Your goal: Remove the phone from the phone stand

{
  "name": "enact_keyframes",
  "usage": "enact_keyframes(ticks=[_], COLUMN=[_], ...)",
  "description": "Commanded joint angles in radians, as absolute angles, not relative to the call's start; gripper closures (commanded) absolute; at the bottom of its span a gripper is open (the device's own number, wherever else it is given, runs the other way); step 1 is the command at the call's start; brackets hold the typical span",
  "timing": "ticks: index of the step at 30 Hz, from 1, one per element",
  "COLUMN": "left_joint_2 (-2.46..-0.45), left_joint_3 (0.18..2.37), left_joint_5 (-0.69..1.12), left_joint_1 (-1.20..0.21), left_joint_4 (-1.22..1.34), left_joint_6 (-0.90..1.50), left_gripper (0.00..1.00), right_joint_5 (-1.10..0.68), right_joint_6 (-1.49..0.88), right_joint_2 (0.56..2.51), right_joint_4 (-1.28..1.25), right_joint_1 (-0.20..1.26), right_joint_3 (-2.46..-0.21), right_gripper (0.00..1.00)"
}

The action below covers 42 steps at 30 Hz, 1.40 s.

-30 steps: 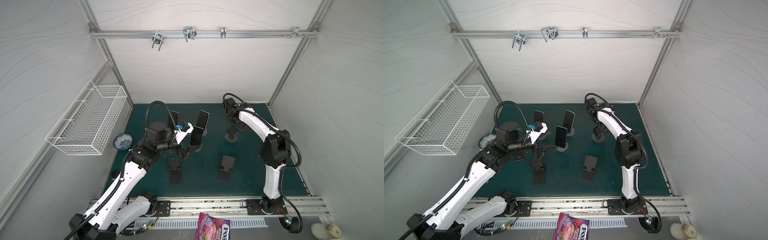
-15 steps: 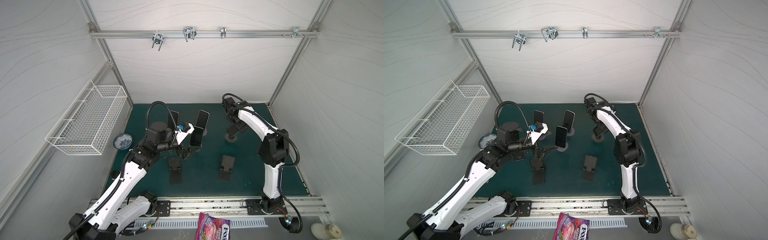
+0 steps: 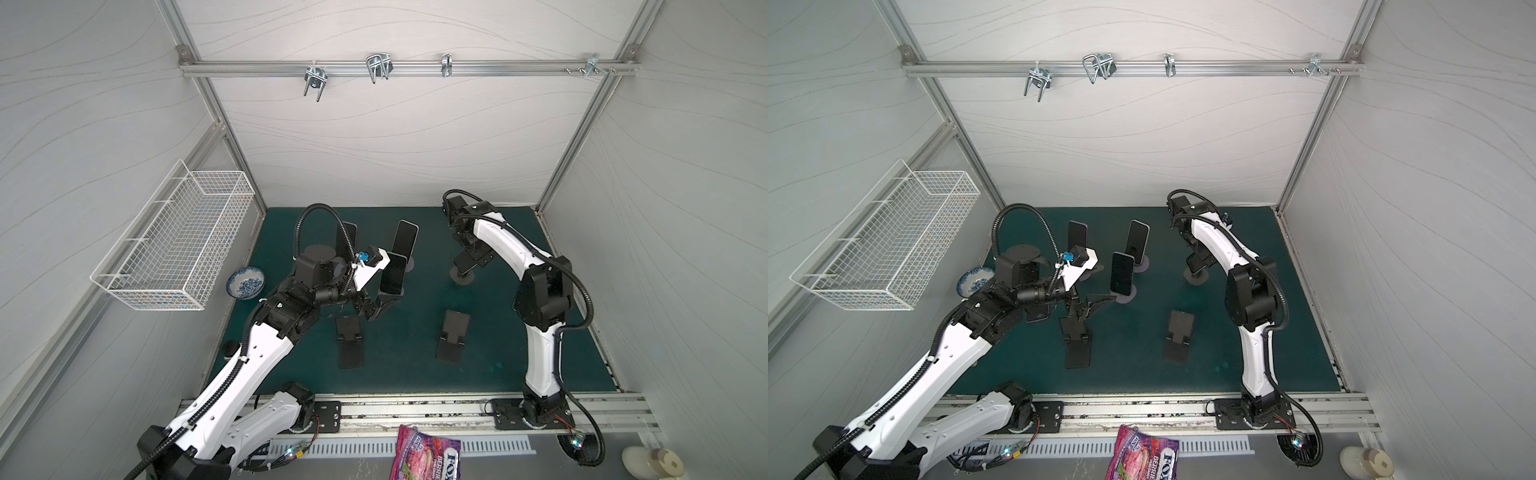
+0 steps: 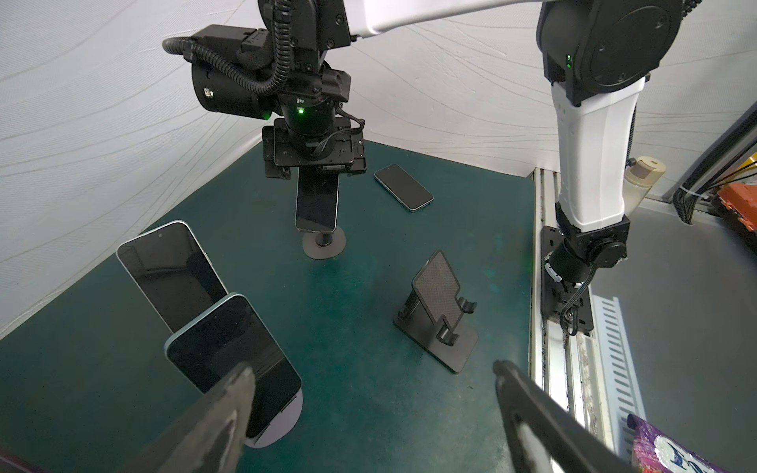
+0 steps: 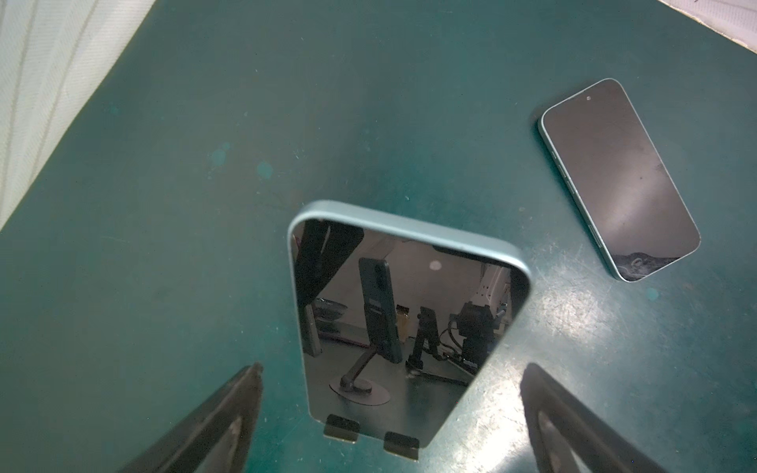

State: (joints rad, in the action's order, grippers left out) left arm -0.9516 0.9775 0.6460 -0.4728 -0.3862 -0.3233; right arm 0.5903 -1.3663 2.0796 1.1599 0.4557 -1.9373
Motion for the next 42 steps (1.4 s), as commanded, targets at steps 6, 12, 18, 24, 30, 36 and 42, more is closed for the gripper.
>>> enact_keyframes(ticks=[6,12,18,24,30,36,42], left_joint_2=[-0.956,-0.957,-0.959,-0.965,-0.966,-0.977,-0.988], left_joint_3=[0.955,0.946,0.946,0.949,0.945,0.946,0.953], left_joint_5=[0.68,0.654,0.645,0.638,0.631,0.626,0.623], left_joint_1=[-0.507,-0.524,-0.528,-0.531,-0.534,-0.534,-0.535], left_joint_4=[-0.375,-0.373,-0.376,-0.379,-0.381,-0.383,-0.391], left_joint_6=[-0.376,-0.388,-0.391,-0.394,-0.4,-0.402,-0.402], left_gripper=[0.02,0.02,0.02,0.02,0.02,0.02,0.02], right_joint_5=[0.627,0.629,0.631,0.648,0.663,0.656,0.658], right_joint_6=[-1.414,-1.415,-1.421,-1.442,-1.457,-1.46,-1.46], right_joint_2=[2.129,2.136,2.148,2.169,2.175,2.173,2.17], right_joint_4=[1.224,1.224,1.224,1.264,1.278,1.271,1.267], right_joint_1=[0.438,0.433,0.431,0.429,0.421,0.417,0.417], right_joint_3=[-1.99,-1.99,-2.001,-2.037,-2.039,-2.029,-2.014], right_gripper=[0.01,0.01,0.01,0.01,0.01,0.03,0.05])
